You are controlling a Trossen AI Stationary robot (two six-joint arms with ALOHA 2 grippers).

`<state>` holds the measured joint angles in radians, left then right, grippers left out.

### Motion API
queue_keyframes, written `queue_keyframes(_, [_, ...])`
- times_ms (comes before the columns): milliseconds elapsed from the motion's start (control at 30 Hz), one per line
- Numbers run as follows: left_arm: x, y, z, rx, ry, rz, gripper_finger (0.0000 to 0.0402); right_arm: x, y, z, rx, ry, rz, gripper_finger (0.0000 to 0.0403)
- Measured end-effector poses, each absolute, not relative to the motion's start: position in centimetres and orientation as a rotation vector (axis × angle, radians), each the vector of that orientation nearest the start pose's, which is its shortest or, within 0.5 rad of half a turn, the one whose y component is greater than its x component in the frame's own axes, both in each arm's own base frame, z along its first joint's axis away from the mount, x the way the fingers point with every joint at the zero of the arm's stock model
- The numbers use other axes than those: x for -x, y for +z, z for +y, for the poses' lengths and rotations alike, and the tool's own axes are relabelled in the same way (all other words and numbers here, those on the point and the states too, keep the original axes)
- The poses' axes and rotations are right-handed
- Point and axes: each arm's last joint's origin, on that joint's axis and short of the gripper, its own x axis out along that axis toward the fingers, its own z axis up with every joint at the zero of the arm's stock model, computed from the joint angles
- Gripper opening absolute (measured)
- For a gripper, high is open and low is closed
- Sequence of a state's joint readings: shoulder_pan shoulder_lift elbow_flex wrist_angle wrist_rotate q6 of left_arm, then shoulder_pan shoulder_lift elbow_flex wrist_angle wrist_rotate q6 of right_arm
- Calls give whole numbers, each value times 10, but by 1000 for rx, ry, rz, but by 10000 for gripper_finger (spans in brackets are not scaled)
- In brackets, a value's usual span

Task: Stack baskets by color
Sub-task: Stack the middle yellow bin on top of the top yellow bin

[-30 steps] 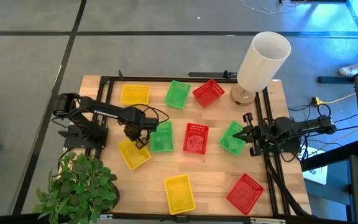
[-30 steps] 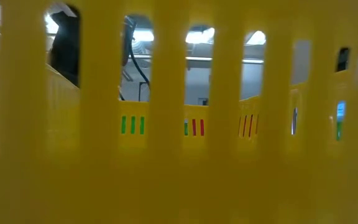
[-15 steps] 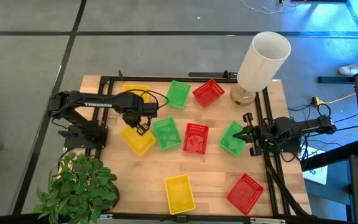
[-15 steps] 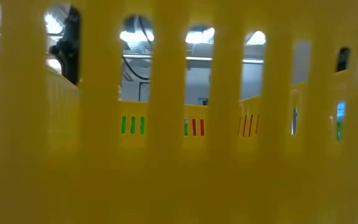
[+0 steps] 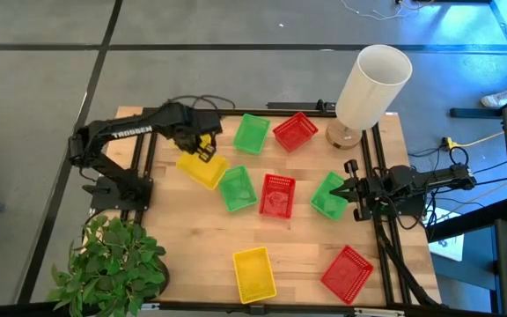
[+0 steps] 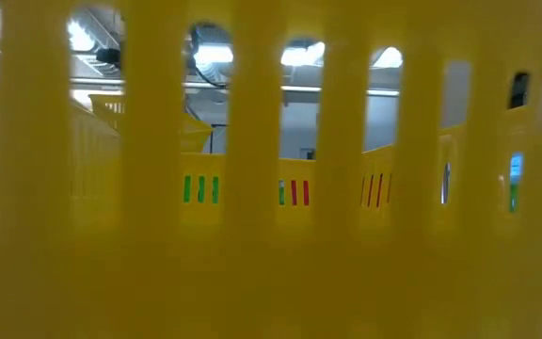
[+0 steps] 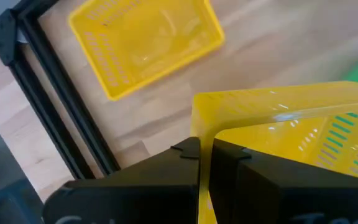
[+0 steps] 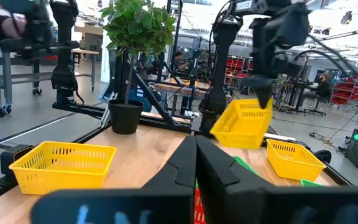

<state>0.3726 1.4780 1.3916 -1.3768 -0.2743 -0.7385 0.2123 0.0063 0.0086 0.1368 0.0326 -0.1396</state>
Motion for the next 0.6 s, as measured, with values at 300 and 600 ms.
queue_keyframes(300, [-217,313,148,748,1182,1106,0,-95,179,19,143,168,-152,6])
queue_keyframes(600, [-199,314,176,801,1300,1035,0,-95,179,19,141,168,-152,6])
